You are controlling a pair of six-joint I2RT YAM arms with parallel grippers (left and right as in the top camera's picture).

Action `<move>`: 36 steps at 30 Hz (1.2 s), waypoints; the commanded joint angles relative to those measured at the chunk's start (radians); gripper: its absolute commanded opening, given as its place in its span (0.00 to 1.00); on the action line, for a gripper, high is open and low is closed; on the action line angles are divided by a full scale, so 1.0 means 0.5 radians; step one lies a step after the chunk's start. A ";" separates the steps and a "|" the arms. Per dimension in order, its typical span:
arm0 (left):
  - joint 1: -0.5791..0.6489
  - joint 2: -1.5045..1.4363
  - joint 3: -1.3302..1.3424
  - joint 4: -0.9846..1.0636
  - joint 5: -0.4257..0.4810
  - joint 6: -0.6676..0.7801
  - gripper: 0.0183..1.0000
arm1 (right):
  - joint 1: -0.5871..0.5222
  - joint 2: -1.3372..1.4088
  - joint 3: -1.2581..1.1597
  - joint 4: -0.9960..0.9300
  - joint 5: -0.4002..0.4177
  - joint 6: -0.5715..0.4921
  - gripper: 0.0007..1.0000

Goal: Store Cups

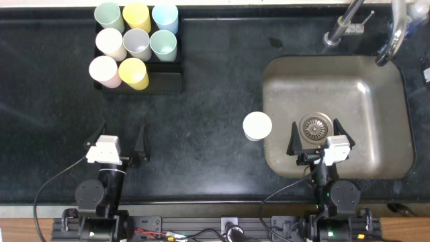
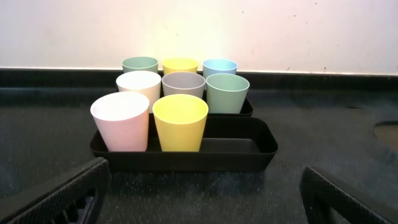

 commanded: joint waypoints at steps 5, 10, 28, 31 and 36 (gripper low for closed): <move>-0.002 -0.026 -0.021 0.002 0.011 -0.002 1.00 | -0.002 -0.022 -0.027 0.011 -0.004 0.006 1.00; -0.036 -0.026 -0.021 -0.034 0.011 -0.002 1.00 | -0.002 -0.022 -0.027 0.010 -0.004 0.006 1.00; 0.018 -0.026 -0.021 -0.040 -0.027 -0.002 1.00 | -0.002 -0.022 -0.027 0.010 -0.004 0.006 1.00; 0.060 -0.026 -0.021 -0.040 -0.027 -0.002 1.00 | -0.002 -0.022 -0.027 0.011 -0.004 0.006 0.99; 0.081 -0.026 -0.021 -0.040 -0.026 -0.002 1.00 | -0.002 -0.022 -0.027 0.011 -0.005 0.006 1.00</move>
